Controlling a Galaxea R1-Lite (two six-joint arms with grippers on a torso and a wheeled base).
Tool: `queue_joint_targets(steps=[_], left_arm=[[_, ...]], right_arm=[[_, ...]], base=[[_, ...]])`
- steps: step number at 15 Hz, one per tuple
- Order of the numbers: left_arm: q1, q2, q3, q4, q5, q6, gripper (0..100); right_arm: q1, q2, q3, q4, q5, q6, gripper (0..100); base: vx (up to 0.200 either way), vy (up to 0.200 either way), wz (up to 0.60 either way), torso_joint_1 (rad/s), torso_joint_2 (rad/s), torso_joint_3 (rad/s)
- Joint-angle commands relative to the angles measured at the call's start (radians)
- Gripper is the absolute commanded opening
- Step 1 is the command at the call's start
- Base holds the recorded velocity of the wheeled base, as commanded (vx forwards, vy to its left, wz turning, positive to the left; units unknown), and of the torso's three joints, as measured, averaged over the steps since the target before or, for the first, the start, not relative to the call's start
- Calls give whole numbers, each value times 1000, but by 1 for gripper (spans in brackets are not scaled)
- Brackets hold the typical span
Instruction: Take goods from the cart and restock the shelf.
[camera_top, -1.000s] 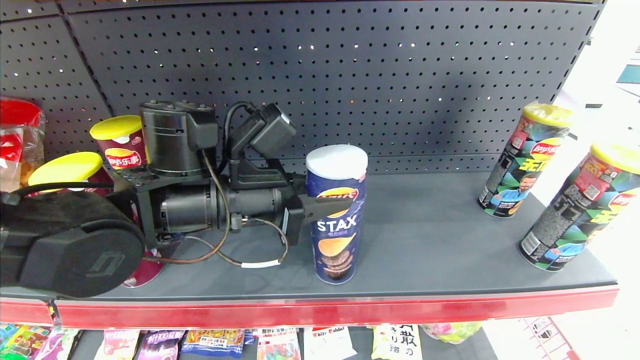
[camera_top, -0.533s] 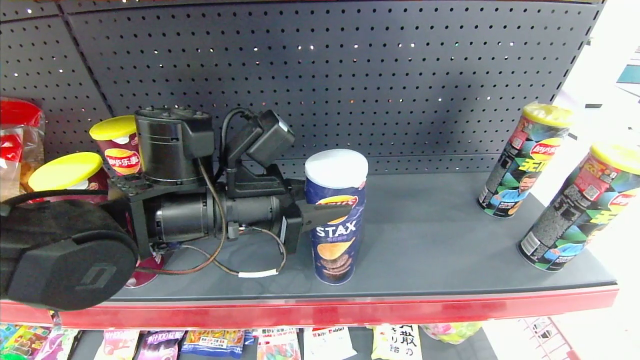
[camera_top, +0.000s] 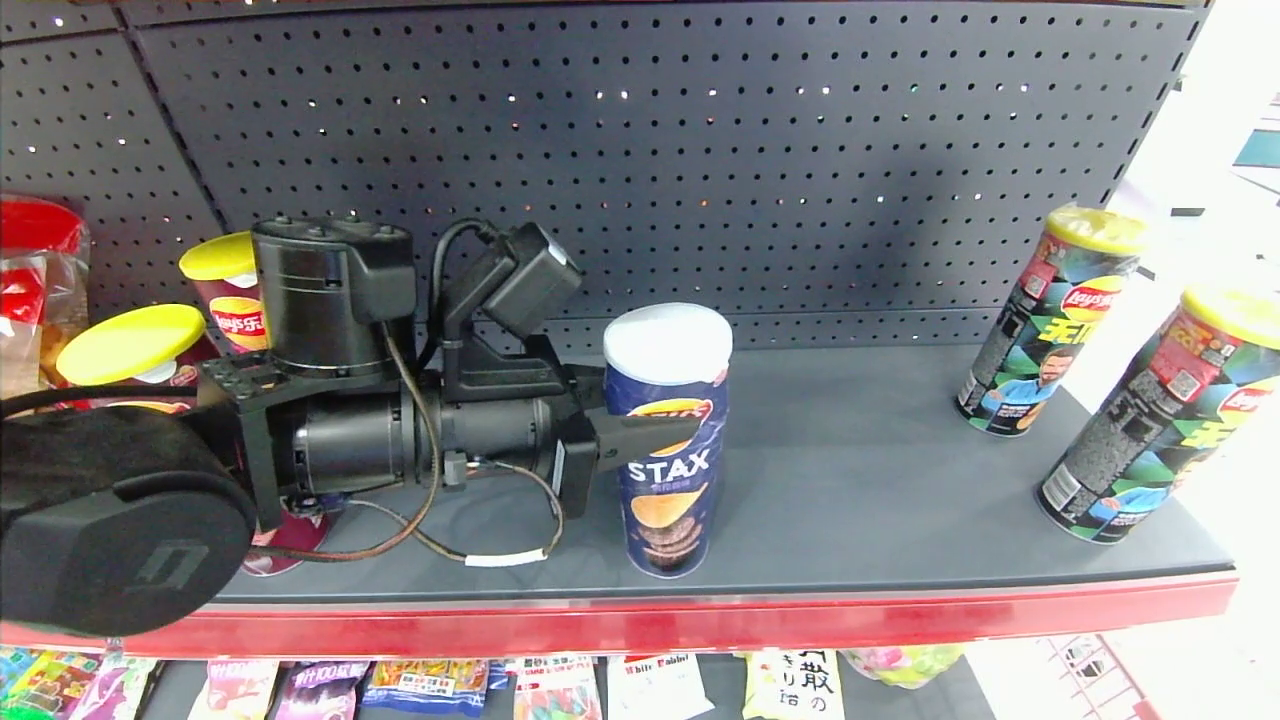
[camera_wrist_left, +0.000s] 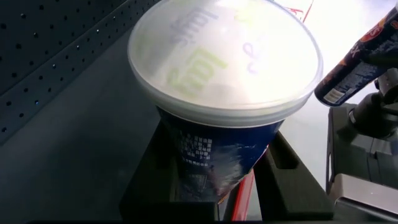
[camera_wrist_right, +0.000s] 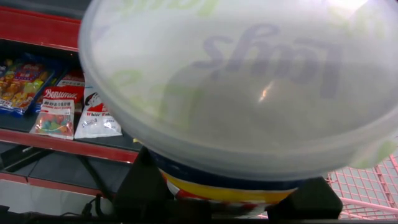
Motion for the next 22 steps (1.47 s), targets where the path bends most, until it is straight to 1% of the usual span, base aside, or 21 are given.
queue_joint_targets(steps=[1, 3, 6, 11, 12, 16, 19, 20, 21, 22], left_arm=[[-4, -9, 0, -3, 1, -10, 0], [-4, -11, 5, -3, 1, -10, 0], [-4, -15, 37, -5, 1, -7, 0], [-4, -9, 42, -6, 6, -4, 0], [-2, -9, 43, -6, 14, -3, 100], [-2, -20, 51, -3, 21, -9, 100], [5, -71, 122, -3, 23, -9, 100], [18, -115, 180, -3, 23, -9, 100], [22, -130, 197, -3, 23, -9, 100], [38, -175, 237, -2, 23, -10, 100]], right_arm=[[0, 0, 0, 0, 0, -1, 0], [0, 1, 0, 0, 0, -1, 0], [0, 1, 0, 0, 0, -1, 0], [0, 3, 0, 0, 0, -1, 0], [0, 1, 0, 0, 0, -1, 0], [2, 5, 0, 0, 0, -1, 0], [8, 32, -28, 0, 6, -1, 0], [11, 106, -86, 0, 23, -2, 0], [11, 140, -113, 0, 45, -2, 0], [13, 248, -204, 0, 134, -1, 0]], base=[[0, 0, 0, 0, 0, 0], [0, 0, 0, 0, 0, 0], [0, 0, 0, 0, 0, 0], [0, 0, 0, 0, 0, 0], [0, 0, 0, 0, 0, 0], [0, 0, 0, 0, 0, 0], [0, 0, 0, 0, 0, 0], [0, 0, 0, 0, 0, 0], [0, 0, 0, 0, 0, 0], [0, 0, 0, 0, 0, 0]])
